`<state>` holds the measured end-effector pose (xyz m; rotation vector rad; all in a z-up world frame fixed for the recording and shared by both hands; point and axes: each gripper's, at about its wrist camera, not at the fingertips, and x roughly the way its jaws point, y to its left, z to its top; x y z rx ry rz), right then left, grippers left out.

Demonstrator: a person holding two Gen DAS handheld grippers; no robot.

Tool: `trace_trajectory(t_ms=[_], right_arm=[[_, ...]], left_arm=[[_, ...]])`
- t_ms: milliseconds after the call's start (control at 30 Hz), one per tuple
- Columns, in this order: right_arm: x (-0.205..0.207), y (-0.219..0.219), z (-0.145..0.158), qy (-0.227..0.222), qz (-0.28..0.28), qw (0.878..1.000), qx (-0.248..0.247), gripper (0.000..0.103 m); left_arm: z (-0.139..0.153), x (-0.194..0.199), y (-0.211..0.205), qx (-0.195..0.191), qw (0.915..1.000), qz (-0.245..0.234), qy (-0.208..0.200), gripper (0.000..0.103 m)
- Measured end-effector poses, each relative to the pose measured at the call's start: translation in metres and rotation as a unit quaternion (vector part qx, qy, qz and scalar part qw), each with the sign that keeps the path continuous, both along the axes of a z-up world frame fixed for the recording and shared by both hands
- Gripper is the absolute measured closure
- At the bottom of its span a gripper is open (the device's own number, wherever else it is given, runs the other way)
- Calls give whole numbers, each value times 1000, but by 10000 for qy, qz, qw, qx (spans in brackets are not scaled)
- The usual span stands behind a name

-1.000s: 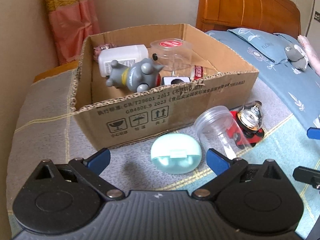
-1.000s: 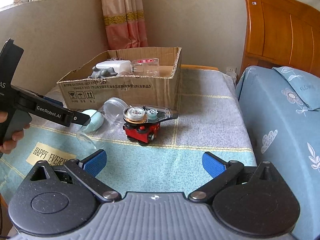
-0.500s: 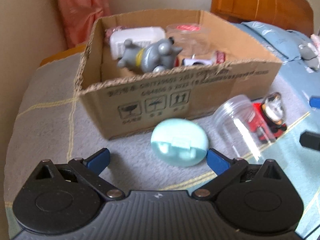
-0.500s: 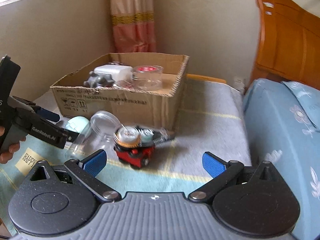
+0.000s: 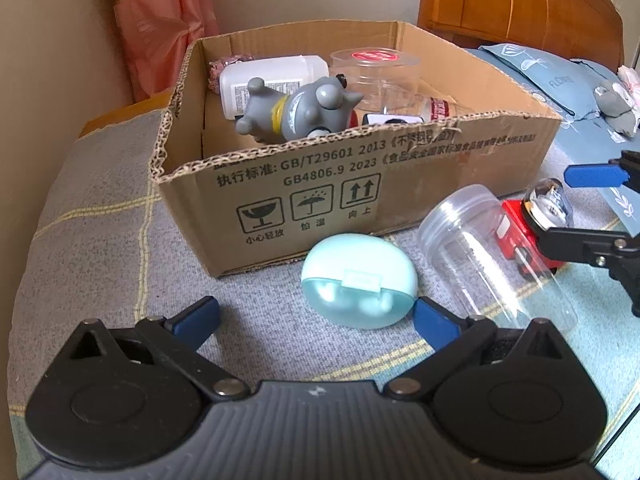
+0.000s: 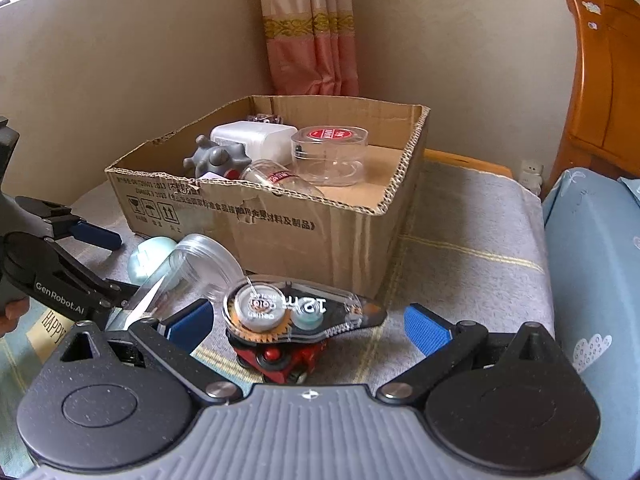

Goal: Organize rigid objects
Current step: 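Grasp the mint-green case with the left tool while the right tool grasps the tape dispenser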

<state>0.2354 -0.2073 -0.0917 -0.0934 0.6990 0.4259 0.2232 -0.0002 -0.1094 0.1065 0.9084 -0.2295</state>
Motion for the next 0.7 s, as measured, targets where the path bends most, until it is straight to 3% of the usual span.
trace_trajectory(t_ms=[367, 500, 700], right_arm=[[2, 5, 1, -20, 145, 9997, -184, 11], [-1, 6, 2, -49, 140, 9997, -214, 11], [-5, 9, 4, -58, 217, 9995, -226, 11]], left_arm=[[7, -4, -8, 59, 9986, -448, -278, 7], [10, -3, -12, 87, 9975, -618, -334, 28], [10, -2, -13, -36, 9968, -743, -308, 43]])
